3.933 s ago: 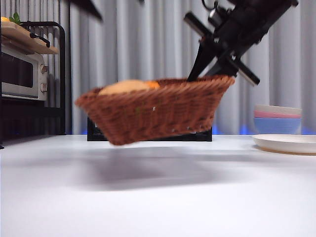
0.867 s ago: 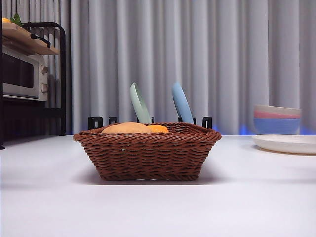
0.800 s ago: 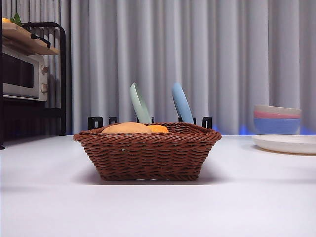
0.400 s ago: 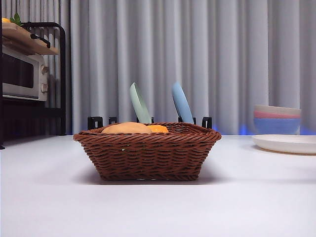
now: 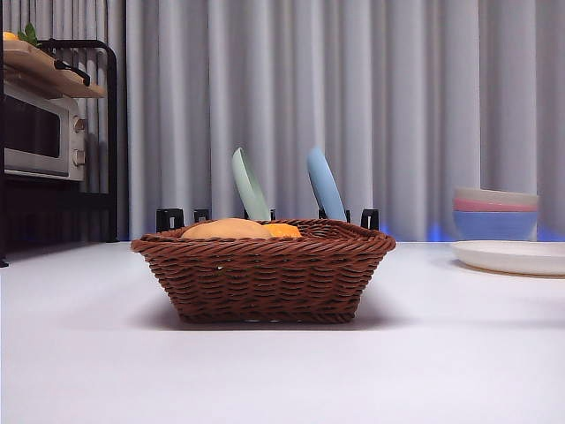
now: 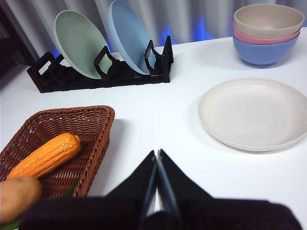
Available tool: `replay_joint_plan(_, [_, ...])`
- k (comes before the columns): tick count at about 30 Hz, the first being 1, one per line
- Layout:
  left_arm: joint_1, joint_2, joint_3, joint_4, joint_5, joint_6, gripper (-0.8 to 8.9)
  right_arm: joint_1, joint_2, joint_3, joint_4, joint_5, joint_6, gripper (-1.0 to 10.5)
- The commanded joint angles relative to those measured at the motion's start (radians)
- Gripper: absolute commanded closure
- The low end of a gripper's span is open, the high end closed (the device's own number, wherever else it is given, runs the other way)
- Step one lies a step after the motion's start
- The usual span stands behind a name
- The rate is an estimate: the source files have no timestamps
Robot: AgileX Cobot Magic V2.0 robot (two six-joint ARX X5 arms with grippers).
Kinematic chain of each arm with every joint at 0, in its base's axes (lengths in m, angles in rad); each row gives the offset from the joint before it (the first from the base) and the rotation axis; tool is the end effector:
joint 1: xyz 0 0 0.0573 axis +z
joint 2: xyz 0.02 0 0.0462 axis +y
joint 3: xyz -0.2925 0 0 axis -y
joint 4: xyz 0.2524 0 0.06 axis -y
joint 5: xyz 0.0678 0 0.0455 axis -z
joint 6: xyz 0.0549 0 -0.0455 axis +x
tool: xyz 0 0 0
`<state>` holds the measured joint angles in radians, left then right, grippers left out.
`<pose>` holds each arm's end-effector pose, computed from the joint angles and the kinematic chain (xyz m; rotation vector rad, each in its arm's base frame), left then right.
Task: Pick up the basket,pick up the corn from the table,pick up the potato from the table,pick up the cucumber from the table,put all items into the basket
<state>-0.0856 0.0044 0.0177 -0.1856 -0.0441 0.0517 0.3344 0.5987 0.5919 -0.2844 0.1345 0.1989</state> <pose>0.0998 -0.0061 0.1471 0.0627 0.1708 -0.0458 0.1424 0.0417 0.2915 0.1291 0.3022 0.1694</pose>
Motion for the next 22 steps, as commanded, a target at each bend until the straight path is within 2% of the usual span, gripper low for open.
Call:
replay_joint_plan(1, [0.002, -0.002, -0.014, 0.003, -0.002, -0.006, 8.16, 0.000, -0.002, -0.003, 0.004, 0.003, 0.011, 9.6])
replay_joint_plan(18, [0.002, -0.002, -0.014, 0.004, -0.003, -0.006, 8.16, 0.000, -0.002, -0.003, -0.001, 0.003, 0.005, 9.6])
replay_joint_plan(20, [0.002, -0.002, -0.014, 0.004, -0.003, -0.006, 8.16, -0.004, -0.024, -0.004, -0.009, 0.013, -0.062, 9.6])
replay_joint_plan(22, [0.002, -0.002, -0.014, 0.005, -0.002, -0.006, 8.16, -0.031, -0.069, -0.012, -0.021, 0.059, -0.121, 9.6])
